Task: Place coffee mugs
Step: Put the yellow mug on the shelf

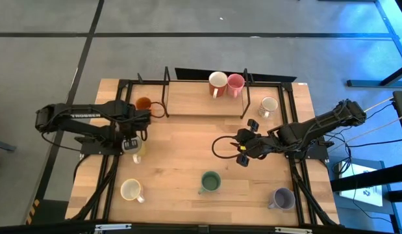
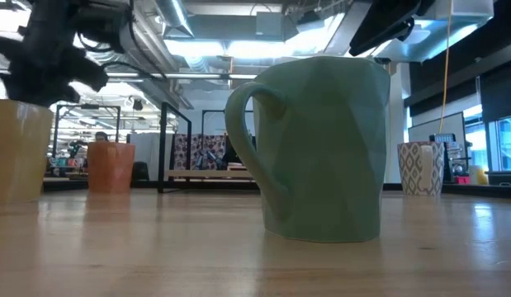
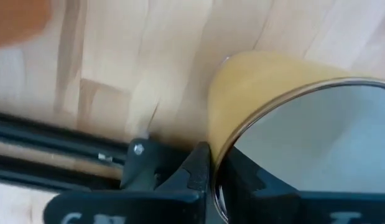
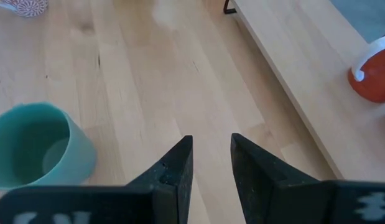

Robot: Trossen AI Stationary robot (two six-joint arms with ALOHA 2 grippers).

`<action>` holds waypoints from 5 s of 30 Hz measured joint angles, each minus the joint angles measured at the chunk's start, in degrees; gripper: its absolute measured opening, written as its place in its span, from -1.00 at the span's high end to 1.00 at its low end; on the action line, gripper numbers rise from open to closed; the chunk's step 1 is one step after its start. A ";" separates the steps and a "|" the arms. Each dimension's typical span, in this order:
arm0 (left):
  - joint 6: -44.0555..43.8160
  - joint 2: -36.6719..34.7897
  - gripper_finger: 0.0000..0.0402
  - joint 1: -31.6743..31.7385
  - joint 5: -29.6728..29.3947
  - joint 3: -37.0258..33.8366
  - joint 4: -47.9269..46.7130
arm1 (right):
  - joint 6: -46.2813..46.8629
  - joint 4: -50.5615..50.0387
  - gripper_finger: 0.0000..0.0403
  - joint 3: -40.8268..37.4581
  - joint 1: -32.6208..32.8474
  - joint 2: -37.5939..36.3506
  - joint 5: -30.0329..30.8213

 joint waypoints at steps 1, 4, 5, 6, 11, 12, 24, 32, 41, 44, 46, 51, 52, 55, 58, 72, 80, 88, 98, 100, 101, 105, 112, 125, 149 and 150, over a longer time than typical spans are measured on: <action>-0.75 0.02 0.93 -0.40 -0.30 1.19 0.44 | 0.00 -0.16 0.52 0.00 0.00 0.00 0.00; -1.47 0.02 0.93 -1.62 -1.46 6.57 1.04 | -0.09 -0.30 0.52 0.00 0.00 0.00 0.00; -1.67 0.43 0.93 -2.00 -1.65 8.74 0.86 | -0.26 -0.47 0.52 0.00 0.00 0.00 0.01; -2.29 0.91 0.93 -2.30 -1.53 10.90 0.57 | -0.31 -0.79 0.52 0.00 0.00 0.00 0.00; -3.45 3.90 0.93 -3.08 -2.73 22.48 0.60 | -0.43 -3.27 0.52 0.00 0.00 0.00 0.00; -3.44 4.82 0.93 -3.10 -3.11 24.84 0.47 | -0.44 -3.59 0.52 0.00 0.00 0.00 0.02; 1.61 19.21 0.93 1.42 -8.16 50.25 -0.34 | -1.50 -4.24 0.52 0.00 -4.39 0.00 0.02; 15.30 30.30 0.93 11.13 -8.27 63.35 -0.44 | -1.51 -4.24 0.52 0.00 -11.53 0.00 -0.62; 27.48 44.51 0.93 20.73 -8.19 75.39 0.36 | -1.36 -4.11 0.52 0.00 -18.44 0.00 -2.19; 28.88 49.59 0.93 22.63 -8.20 79.01 -0.75 | -2.04 -4.26 0.52 0.01 -20.64 0.00 -2.19; 29.50 52.77 0.93 23.56 -8.20 81.15 -1.67 | -3.77 -4.26 0.52 0.00 -21.85 0.00 -2.38; 29.84 59.13 0.93 25.47 -6.80 85.52 -1.88 | -7.67 -4.26 0.52 0.00 -24.51 0.00 -4.24; 29.84 60.19 0.93 25.78 -6.17 86.19 -1.89 | -8.18 -4.26 0.52 0.00 -24.95 0.00 -4.26; 29.31 62.62 0.93 26.50 -5.20 87.17 -1.77 | -9.01 -4.26 0.52 0.00 -25.84 0.00 -4.66; 29.12 64.41 0.93 27.00 -4.17 87.18 -1.73 | -9.08 -4.26 0.52 0.00 -26.40 0.00 -4.73; 30.31 66.32 0.92 28.19 -0.59 86.41 4.20 | -10.56 -4.11 0.52 0.00 -26.40 0.00 -4.74; 30.20 68.57 0.92 28.57 -0.17 86.35 2.44 | -10.56 -3.00 0.52 0.00 -26.38 0.00 -4.74; 29.03 68.92 0.91 28.31 -0.03 86.35 4.15 | -10.49 -2.80 0.52 0.01 -26.32 0.00 -4.74; 28.99 69.05 0.65 28.07 0.13 86.32 5.55 | -10.40 -2.80 0.52 0.00 -26.25 0.00 -4.74; 29.01 69.05 0.61 28.07 0.08 86.30 6.10 | -10.40 -2.80 0.52 0.00 -26.25 0.00 -4.74; 29.08 69.05 0.60 28.07 0.09 86.30 6.37 | -10.40 -2.80 0.52 0.00 -26.25 0.00 -4.74; 29.21 69.05 0.57 28.09 -0.48 86.28 7.76 | -10.40 -2.75 0.52 -0.03 -26.25 0.00 -4.77; 30.63 69.06 0.56 27.88 -1.92 86.34 9.92 | -10.37 -2.31 0.52 -1.98 -26.25 -0.02 -6.27; 16.79 59.90 0.56 22.78 3.15 89.23 3.00 | -11.85 -2.10 0.52 -2.10 -26.27 -0.28 -6.25; 17.21 60.00 0.61 13.95 -6.99 71.96 10.90 | -13.40 -1.27 0.52 -2.10 -26.25 -0.28 -6.25; 17.10 60.00 0.61 14.17 -7.66 71.96 10.72 | -13.40 -1.27 0.52 -2.10 -26.27 -0.28 -6.25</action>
